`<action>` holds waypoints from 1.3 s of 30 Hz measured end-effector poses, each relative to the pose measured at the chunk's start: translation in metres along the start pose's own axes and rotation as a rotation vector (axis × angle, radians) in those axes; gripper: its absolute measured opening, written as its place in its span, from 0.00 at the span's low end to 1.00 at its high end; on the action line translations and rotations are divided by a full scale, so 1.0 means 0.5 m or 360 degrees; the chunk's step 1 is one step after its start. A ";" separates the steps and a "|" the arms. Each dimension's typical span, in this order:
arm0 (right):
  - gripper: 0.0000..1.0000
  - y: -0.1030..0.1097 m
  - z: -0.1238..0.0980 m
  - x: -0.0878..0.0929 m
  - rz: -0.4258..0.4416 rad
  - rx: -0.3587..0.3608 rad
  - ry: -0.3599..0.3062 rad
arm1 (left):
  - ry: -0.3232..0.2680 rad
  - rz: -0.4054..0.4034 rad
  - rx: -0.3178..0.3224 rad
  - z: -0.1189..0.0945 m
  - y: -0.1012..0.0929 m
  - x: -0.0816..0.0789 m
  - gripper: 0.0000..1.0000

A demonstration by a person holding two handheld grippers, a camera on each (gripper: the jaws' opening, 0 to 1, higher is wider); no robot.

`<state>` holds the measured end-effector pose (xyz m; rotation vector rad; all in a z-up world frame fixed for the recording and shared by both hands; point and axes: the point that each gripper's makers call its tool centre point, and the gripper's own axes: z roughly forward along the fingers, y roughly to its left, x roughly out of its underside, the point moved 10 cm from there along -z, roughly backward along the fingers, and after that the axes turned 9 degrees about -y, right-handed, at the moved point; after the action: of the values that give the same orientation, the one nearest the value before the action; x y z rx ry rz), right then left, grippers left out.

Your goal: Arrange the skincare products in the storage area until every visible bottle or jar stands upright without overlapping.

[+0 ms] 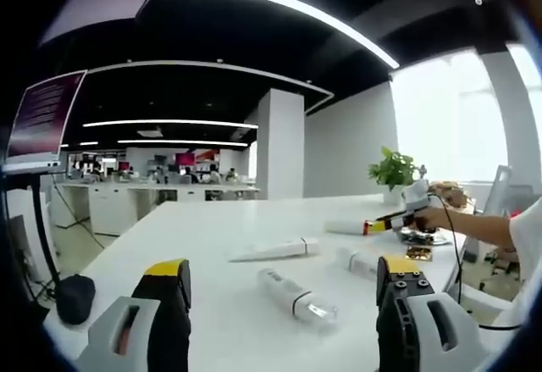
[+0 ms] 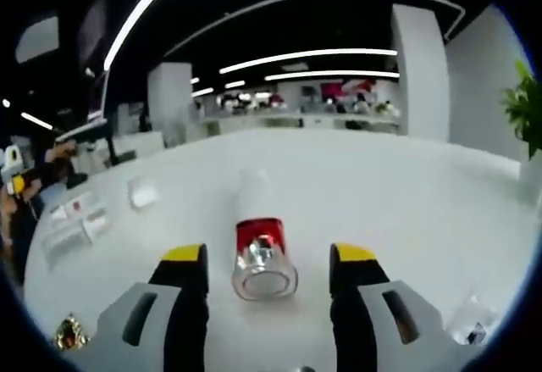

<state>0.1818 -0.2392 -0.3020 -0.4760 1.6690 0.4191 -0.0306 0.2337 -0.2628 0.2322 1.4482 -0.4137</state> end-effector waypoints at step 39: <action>0.30 -0.013 0.013 0.015 0.0033 0.0030 0.0123 | 0.0058 0.0016 0.0047 0.011 -0.015 0.013 0.92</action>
<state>0.1899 -0.2418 -0.3106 -0.4661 1.7520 0.4042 -0.0284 0.2240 -0.2680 0.2718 1.4767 -0.4249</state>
